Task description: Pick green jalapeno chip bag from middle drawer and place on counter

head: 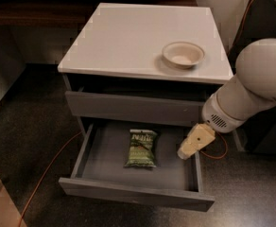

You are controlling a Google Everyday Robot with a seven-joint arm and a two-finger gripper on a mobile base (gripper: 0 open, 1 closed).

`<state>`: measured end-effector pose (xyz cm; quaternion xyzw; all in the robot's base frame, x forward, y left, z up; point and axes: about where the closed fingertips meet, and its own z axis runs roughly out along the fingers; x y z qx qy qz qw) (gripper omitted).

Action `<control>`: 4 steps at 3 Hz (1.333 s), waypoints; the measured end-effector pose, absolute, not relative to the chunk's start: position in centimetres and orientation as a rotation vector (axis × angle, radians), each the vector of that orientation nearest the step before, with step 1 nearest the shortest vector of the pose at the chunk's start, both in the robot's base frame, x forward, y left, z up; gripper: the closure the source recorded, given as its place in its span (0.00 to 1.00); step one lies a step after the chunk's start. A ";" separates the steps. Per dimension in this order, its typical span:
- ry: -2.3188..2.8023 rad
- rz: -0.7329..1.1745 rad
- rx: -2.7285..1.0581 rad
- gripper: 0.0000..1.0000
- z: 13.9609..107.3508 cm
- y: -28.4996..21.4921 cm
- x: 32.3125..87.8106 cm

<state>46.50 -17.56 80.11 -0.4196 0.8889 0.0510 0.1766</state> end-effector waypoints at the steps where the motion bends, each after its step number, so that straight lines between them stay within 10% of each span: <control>1: 2.530 0.095 -1.127 0.00 77.4 -16.1 48.1; 4: 2.618 0.166 -0.877 0.00 73.8 -16.7 50.1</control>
Offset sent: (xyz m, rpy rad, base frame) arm 0.0144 0.0141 -0.0247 -0.0149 -0.0193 -0.0433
